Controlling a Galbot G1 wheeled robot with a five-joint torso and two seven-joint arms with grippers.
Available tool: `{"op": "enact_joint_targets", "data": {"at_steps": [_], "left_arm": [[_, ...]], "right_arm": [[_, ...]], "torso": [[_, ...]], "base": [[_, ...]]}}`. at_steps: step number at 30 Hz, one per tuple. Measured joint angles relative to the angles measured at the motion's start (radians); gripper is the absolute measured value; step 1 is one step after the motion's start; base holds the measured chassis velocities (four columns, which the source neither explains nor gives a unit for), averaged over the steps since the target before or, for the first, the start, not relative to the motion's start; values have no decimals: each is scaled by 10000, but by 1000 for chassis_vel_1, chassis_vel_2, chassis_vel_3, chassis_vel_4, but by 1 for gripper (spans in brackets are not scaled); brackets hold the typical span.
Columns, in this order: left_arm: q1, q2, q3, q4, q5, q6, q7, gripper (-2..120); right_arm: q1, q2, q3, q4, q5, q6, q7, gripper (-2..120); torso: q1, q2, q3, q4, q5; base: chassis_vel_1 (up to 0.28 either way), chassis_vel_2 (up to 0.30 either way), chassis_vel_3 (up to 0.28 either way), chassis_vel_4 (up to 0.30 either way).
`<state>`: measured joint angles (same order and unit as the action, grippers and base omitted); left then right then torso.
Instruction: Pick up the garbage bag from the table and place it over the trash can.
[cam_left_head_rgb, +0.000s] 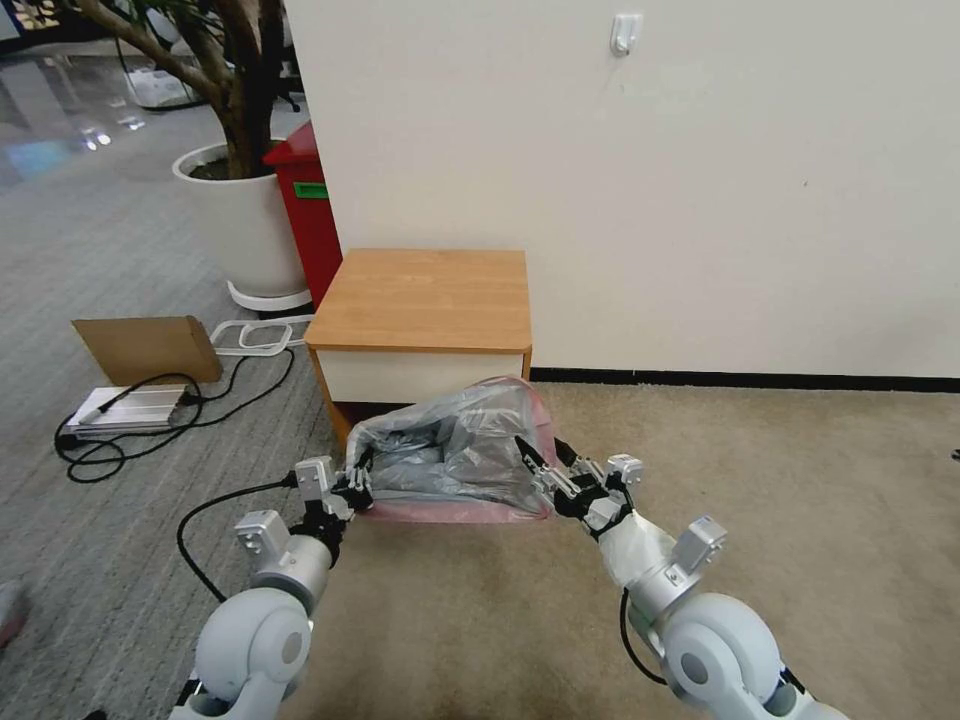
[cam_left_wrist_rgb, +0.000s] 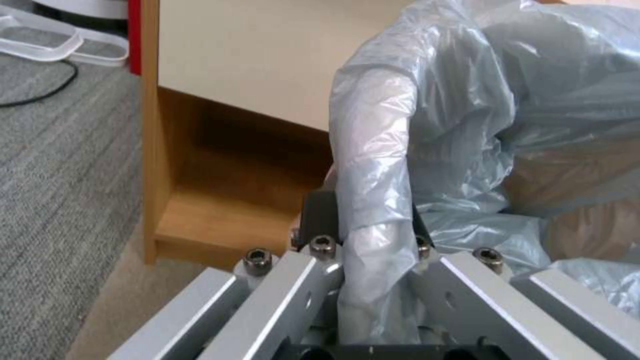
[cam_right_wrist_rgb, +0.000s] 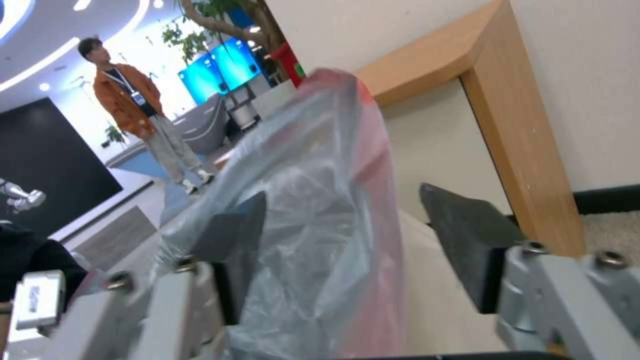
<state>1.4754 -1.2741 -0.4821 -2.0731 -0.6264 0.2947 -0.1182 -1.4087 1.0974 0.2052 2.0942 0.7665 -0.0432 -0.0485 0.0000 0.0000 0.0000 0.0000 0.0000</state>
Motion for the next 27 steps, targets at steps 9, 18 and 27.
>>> {"op": "enact_joint_targets", "data": {"at_steps": [9, 18, 27], "left_arm": [[45, -45, -4, -49, 0, 0, -3, 3], [61, -32, -35, -154, -13, 0, -12, 3], [95, -85, 11, -111, -8, 1, -11, 3]], "right_arm": [[-24, 123, -14, -88, -51, 6, -20, 30], [43, 122, 24, -56, -47, 26, -29, 0], [36, 217, 58, -13, -41, 69, -30, 0]], "torso": [[0, 0, 0, -1, 0], [0, 0, 1, -1, 0], [0, 0, 1, 0, -2]], "base": [[0, 0, 0, 0], [0, 0, 0, 0], [0, 0, 0, 0]]}}
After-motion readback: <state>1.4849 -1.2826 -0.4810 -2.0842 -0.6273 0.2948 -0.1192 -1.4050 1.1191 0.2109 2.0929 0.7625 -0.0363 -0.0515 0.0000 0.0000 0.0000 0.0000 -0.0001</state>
